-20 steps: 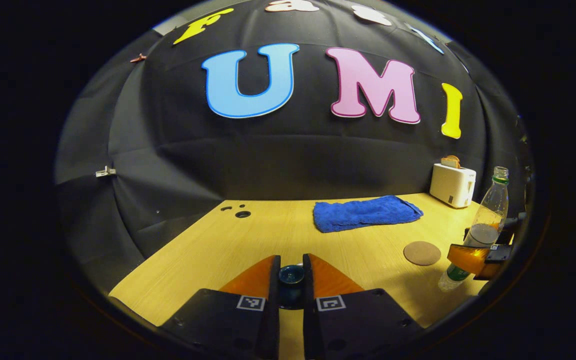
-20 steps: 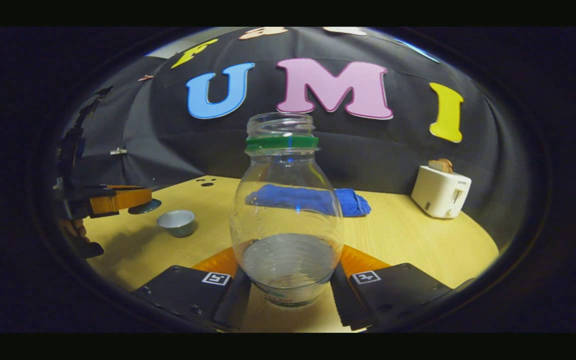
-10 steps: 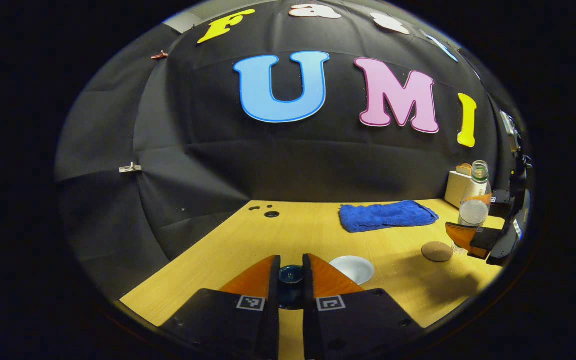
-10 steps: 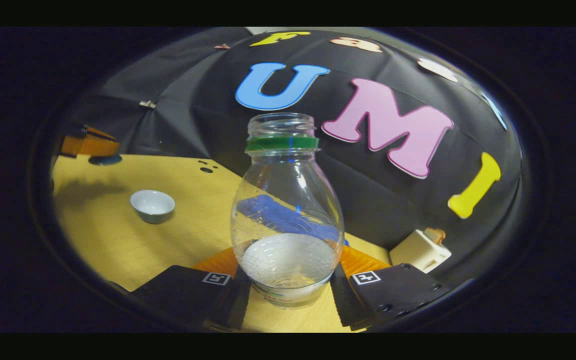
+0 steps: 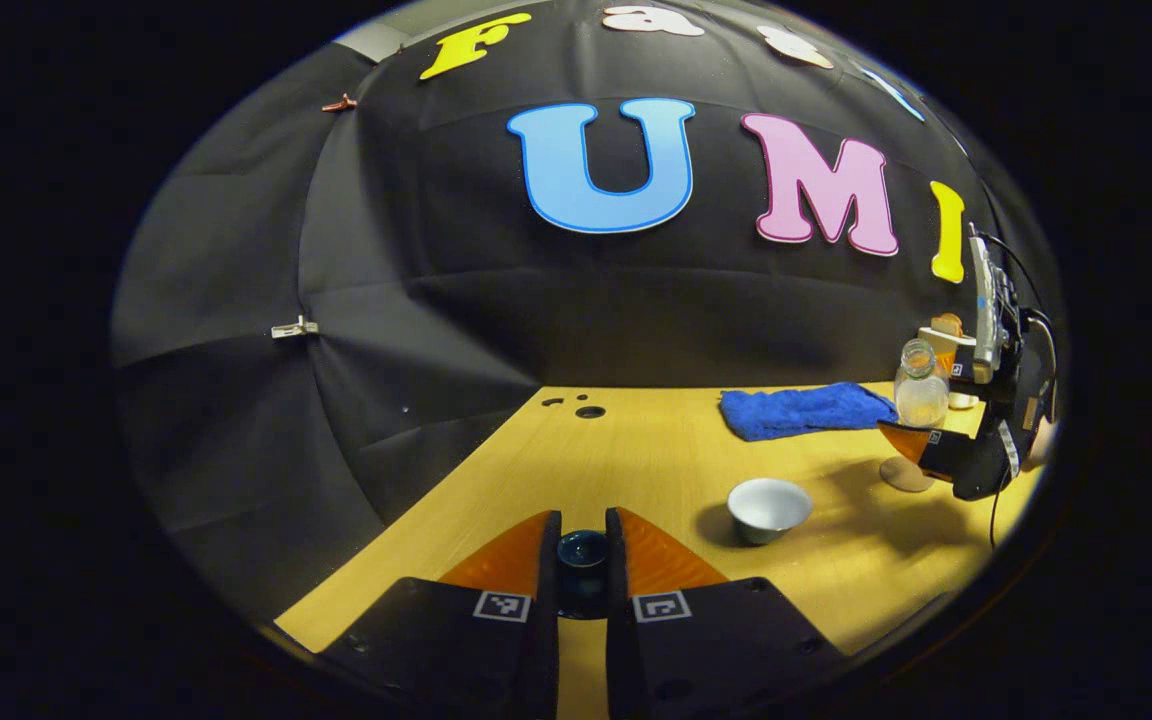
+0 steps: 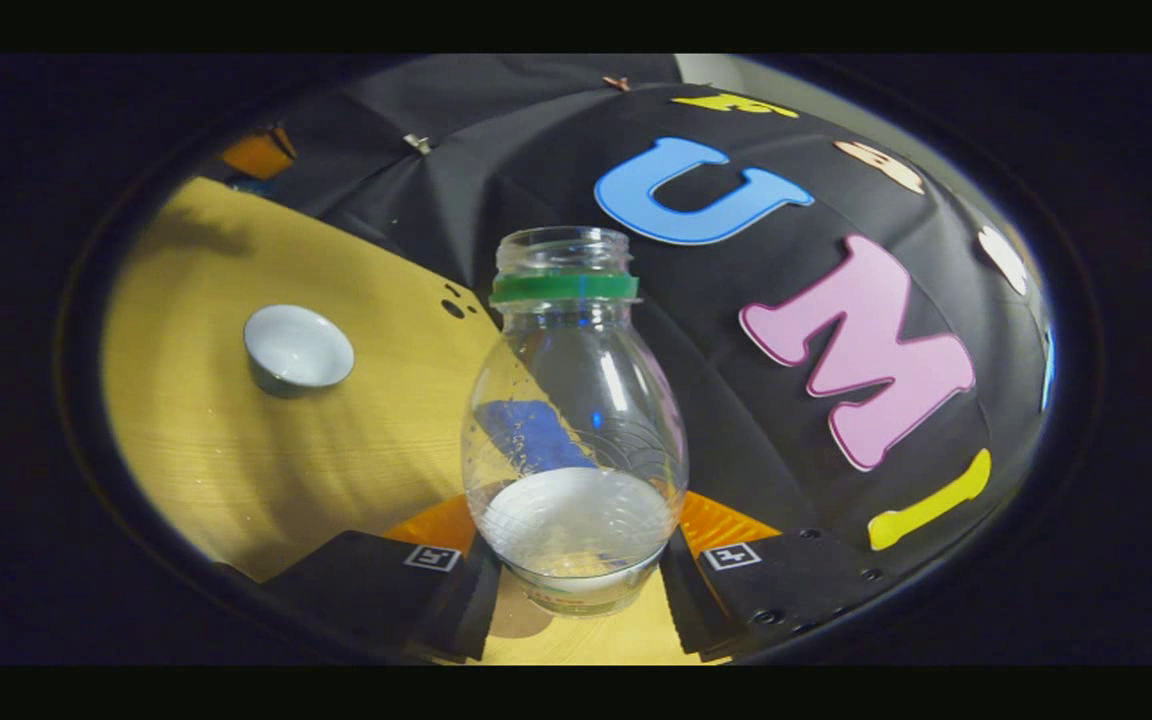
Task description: Open the teacup lid with one hand, grasp the water bottle and pour water into the teacup with the other hand; after pouring, place the water bottle on the coaster and then close the teacup lid.
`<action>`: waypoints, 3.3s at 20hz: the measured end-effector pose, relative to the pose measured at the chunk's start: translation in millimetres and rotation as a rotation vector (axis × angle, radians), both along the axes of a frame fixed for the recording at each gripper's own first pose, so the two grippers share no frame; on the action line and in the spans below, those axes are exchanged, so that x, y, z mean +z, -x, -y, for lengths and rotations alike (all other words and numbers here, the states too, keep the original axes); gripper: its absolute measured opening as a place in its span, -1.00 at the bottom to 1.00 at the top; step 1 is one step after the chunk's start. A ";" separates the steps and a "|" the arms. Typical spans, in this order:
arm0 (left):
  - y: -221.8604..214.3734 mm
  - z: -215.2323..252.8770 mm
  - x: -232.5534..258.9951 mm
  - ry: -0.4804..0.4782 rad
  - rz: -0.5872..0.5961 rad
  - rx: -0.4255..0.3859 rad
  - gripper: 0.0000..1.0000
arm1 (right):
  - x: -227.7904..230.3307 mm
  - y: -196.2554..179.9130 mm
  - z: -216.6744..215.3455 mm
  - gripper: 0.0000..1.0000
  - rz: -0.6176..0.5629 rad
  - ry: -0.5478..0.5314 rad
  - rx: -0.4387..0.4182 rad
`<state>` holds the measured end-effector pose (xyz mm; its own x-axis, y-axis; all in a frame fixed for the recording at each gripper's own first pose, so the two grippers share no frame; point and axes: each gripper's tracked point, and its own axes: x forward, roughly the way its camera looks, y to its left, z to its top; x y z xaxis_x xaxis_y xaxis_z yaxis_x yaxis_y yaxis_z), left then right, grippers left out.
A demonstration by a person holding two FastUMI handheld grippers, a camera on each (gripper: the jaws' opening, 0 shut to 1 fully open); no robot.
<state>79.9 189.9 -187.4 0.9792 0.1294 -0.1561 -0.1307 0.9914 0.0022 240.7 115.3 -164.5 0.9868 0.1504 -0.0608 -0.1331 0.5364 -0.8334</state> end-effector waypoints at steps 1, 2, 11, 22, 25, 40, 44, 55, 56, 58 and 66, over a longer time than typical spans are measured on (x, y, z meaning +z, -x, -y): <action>0.2 -4.1 -1.2 0.001 -0.005 -0.003 -0.61 | -4.3 -6.5 -5.2 0.44 -0.005 0.029 0.002; -0.4 -8.6 -3.6 0.007 -0.009 -0.004 -0.54 | -9.7 -12.2 -9.4 0.45 -0.016 0.058 0.000; -18.0 -26.9 -6.8 0.062 0.004 -0.029 -0.54 | -42.5 -30.4 -47.8 0.44 -0.015 0.263 0.059; -30.3 -39.5 -24.9 0.085 -0.016 -0.044 -0.54 | -50.3 -54.4 -68.2 0.44 0.069 0.481 0.113; -30.6 -43.9 -28.9 0.095 -0.025 -0.041 -0.54 | -45.2 -58.5 -70.1 0.43 0.114 0.544 0.124; -29.3 -42.1 -33.9 0.077 -0.035 -0.067 -0.54 | -47.2 -67.1 -81.9 0.44 0.217 0.724 0.185; -29.0 -39.9 -35.1 0.082 -0.038 -0.073 -0.54 | -42.5 -68.0 -85.9 0.44 0.249 0.761 0.199; -28.2 -38.4 -37.5 0.076 -0.042 -0.078 -0.47 | -36.6 -70.5 -85.0 0.43 0.314 0.858 0.226; -27.5 -37.3 -37.9 0.077 -0.041 -0.080 -0.54 | -37.3 -70.2 -85.6 0.43 0.322 0.868 0.229; -28.2 -36.6 -36.9 0.076 -0.038 -0.084 -0.54 | -37.2 -69.4 -87.1 0.43 0.338 0.883 0.238; -26.6 -36.5 -35.2 0.068 -0.034 -0.084 -0.54 | -37.0 -64.4 -92.0 0.43 0.448 0.974 0.294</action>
<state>106.4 226.4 -222.6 0.9801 0.0353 -0.1954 -0.0484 0.9969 -0.0627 305.0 207.3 -201.6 0.8828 0.4641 0.0725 0.2709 -0.3769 -0.8857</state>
